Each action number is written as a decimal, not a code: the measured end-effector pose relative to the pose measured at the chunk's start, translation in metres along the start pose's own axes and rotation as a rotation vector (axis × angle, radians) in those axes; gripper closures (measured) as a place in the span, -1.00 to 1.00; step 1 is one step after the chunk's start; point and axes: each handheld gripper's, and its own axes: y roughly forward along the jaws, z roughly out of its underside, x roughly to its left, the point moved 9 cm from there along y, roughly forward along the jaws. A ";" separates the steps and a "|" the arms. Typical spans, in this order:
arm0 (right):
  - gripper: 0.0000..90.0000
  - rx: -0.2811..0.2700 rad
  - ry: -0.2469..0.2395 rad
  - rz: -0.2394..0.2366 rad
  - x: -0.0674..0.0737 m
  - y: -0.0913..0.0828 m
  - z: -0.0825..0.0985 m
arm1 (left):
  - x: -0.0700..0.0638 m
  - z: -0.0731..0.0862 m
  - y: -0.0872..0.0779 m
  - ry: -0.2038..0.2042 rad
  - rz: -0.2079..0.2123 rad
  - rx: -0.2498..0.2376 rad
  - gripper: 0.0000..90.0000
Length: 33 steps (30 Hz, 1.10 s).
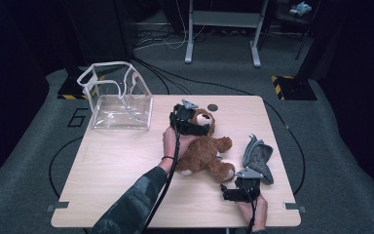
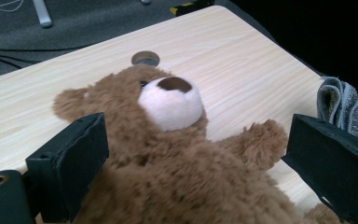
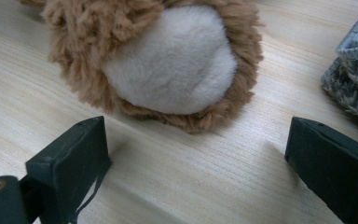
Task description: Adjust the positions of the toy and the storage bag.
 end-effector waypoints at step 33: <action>-0.88 -0.004 -0.003 0.002 0.000 0.000 0.000 | 0.015 0.041 0.071 -0.032 -0.068 0.164 -0.89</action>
